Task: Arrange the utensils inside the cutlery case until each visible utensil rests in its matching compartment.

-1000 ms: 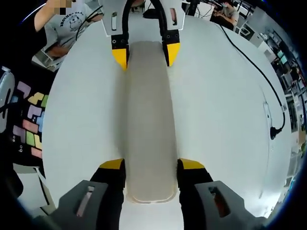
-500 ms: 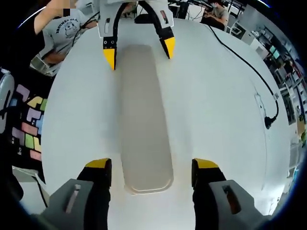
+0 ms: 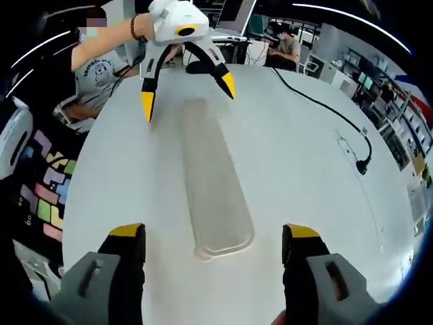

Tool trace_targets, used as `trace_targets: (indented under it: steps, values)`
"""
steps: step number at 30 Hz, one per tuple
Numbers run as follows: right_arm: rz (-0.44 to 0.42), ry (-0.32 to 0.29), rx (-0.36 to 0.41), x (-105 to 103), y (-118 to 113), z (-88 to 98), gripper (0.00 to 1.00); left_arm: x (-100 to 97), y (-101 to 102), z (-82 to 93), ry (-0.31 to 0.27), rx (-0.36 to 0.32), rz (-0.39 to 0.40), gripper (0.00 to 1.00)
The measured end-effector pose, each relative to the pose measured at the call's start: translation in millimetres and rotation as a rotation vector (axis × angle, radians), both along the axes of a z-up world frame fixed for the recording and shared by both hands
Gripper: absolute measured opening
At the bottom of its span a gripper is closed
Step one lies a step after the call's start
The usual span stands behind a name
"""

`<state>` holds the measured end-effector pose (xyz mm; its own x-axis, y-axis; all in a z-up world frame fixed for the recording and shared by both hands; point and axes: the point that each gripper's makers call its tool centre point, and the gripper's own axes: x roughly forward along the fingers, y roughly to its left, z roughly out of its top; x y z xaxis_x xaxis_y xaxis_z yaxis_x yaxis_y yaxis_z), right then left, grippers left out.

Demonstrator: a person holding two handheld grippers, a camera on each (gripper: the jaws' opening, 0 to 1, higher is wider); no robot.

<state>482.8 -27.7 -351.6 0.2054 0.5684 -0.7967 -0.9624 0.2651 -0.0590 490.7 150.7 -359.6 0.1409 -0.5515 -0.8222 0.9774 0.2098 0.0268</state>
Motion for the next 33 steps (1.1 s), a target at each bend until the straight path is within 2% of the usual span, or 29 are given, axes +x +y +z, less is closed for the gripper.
trace_targets:
  steps: [2,4,5,6,8,13,16,17,19,20,21,22,24,25,30,33]
  values:
    - [-0.04,-0.05,0.028,1.0,-7.4,4.3,0.92,-4.3,-2.2,3.1,-0.015,-0.056,0.011,1.0]
    - [-0.097,-0.104,0.118,1.0,-10.0,14.7,0.98,-5.3,-3.8,10.8,-0.068,-0.121,0.029,1.0]
    - [-0.151,-0.156,0.179,3.8,-14.9,23.5,0.99,-4.8,-6.6,17.4,-0.092,-0.177,0.056,1.0]
    - [-0.174,-0.198,0.217,2.7,-17.1,30.4,0.99,-1.9,-6.9,23.4,-0.113,-0.232,0.116,1.0]
    - [-0.202,-0.278,0.299,-3.8,-19.8,44.0,0.99,-5.9,-6.2,29.3,-0.147,-0.28,0.12,1.0]
    - [-0.331,-0.461,0.349,-9.0,-40.2,61.4,0.99,-16.0,-8.0,45.3,-0.198,-0.416,0.165,1.0]
    - [-0.394,-0.552,0.4,-14.4,-47.8,71.4,0.99,-13.5,-8.0,65.0,-0.278,-0.533,0.213,1.0]
    - [-0.411,-0.566,0.418,-16.4,-49.4,73.4,0.99,-12.0,-7.6,73.4,-0.31,-0.581,0.23,1.0]
    - [-0.453,-0.58,0.452,-19.8,-53.1,77.2,0.99,-17.1,-8.2,81.0,-0.324,-0.638,0.223,1.0]
    - [-0.467,-0.594,0.464,-21.6,-54.8,79.2,0.99,-22.6,-6.4,79.6,-0.321,-0.636,0.214,1.0]
    - [-0.467,-0.596,0.461,-24.9,-55.3,78.0,0.99,-24.4,-6.2,82.1,-0.346,-0.655,0.217,1.0]
    - [-0.471,-0.597,0.466,-27.9,-55.7,78.1,0.99,-29.5,-7.3,82.1,-0.382,-0.657,0.187,1.0]
    - [-0.493,-0.602,0.497,-32.4,-56.5,79.7,0.99,-40.3,-6.5,73.8,-0.366,-0.647,0.192,1.0]
    - [-0.504,-0.608,0.513,-35.6,-57.3,80.3,0.99,-45.6,-4.7,72.4,-0.378,-0.665,0.199,1.0]
    - [-0.578,-0.63,0.588,-54.5,-69.5,81.6,0.99,-52.7,17.0,78.8,-0.446,-0.761,0.308,1.0]
    - [-0.606,-0.649,0.608,-65.3,-78.0,82.4,0.99,-60.7,26.6,84.3,-0.414,-0.852,0.364,1.0]
